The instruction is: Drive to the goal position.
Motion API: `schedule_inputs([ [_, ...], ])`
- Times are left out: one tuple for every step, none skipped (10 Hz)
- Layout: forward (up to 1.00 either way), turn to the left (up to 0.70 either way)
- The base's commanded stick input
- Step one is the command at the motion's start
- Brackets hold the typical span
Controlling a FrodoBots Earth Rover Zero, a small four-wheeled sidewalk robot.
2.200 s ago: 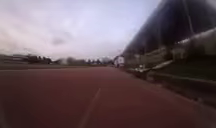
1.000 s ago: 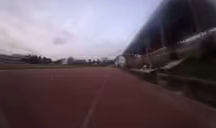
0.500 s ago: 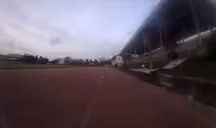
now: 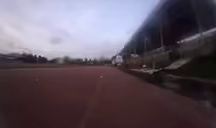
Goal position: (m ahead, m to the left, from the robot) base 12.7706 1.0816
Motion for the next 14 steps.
schedule_inputs([
  [0.70, -0.15],
  [0.70, -0.11],
  [0.70, -0.08],
  [0.70, -0.05],
  [0.70, -0.01],
  [0.70, 0.00],
  [0.70, 0.00],
  [0.70, 0.00],
  [0.70, 0.00],
  [0.70, 0.00],
  [0.70, 0.00],
  [0.70, 0.00],
  [0.70, 0.00],
  [0.70, 0.00],
])
